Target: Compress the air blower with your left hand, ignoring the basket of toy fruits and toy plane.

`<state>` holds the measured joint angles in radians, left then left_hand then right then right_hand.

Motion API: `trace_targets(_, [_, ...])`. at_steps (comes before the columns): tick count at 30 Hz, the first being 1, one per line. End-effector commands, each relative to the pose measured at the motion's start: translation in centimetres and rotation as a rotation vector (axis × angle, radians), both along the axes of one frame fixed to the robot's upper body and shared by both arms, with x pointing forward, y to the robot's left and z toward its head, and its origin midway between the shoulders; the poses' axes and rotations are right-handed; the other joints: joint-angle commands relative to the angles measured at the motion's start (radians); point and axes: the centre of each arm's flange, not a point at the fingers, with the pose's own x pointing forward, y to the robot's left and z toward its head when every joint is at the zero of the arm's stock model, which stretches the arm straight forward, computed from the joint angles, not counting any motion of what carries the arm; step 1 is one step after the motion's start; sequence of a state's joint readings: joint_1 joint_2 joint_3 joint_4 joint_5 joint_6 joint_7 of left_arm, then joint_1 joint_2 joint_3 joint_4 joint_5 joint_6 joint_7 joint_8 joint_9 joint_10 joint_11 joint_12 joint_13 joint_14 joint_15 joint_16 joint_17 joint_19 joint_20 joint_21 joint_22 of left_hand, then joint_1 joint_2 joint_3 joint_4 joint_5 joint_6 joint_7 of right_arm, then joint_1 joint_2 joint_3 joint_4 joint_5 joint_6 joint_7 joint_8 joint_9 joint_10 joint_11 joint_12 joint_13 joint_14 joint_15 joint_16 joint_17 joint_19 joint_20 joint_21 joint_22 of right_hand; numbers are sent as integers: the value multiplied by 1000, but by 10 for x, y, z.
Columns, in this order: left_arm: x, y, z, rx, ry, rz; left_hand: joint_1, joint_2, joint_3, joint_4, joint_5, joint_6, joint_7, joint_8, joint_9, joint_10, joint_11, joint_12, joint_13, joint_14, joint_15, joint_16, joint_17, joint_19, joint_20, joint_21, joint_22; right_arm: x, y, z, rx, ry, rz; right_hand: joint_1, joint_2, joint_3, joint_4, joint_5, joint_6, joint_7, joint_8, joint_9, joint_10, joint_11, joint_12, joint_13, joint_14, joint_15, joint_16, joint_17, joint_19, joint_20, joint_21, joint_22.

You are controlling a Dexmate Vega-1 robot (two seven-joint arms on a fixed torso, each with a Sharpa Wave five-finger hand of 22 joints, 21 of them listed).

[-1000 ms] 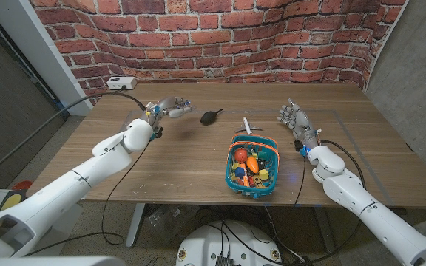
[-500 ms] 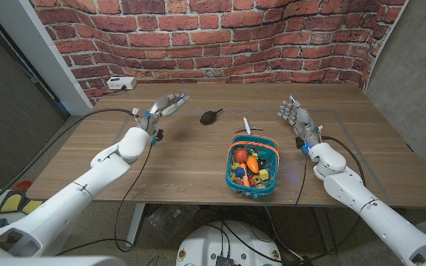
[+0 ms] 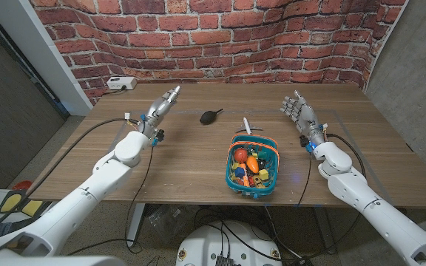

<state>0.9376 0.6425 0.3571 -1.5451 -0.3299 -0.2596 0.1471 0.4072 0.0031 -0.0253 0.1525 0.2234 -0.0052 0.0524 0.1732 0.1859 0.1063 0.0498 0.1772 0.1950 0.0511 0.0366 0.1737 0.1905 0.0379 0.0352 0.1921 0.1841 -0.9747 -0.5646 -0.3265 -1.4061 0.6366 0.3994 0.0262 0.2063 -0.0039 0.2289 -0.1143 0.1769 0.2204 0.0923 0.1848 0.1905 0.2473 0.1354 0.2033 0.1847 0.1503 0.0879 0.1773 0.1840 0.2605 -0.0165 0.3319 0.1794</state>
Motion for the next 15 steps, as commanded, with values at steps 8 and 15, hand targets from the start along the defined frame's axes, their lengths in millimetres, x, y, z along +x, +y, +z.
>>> trace_targets(8, [6, -12, -22, -182, 46, -173, -22, -6, -21, 3, 12, -17, 6, 6, 2, -14, 1, 9, 1, -15, -1, 4, -1, -19, -6, 2, 3, -3, -11, 3, -12, -12, 24, -31, -18, -21, 6, 2, -5, 2, 3, -2, 8, -19, 5, 3, -1, -24, 6, 4, -4, -14, -12, 1])
trace_targets(15, [0, -11, -23, -183, 25, -151, -27, -7, -27, 1, 15, 1, 7, 16, 1, -7, -3, 15, 0, -10, 1, 9, -1, -18, -5, 5, 3, -5, -10, 8, -26, -14, 19, -33, -21, -24, 6, 3, -1, 3, 6, -2, 12, -18, 7, 2, 4, -24, 8, 3, 0, -20, -13, 1])
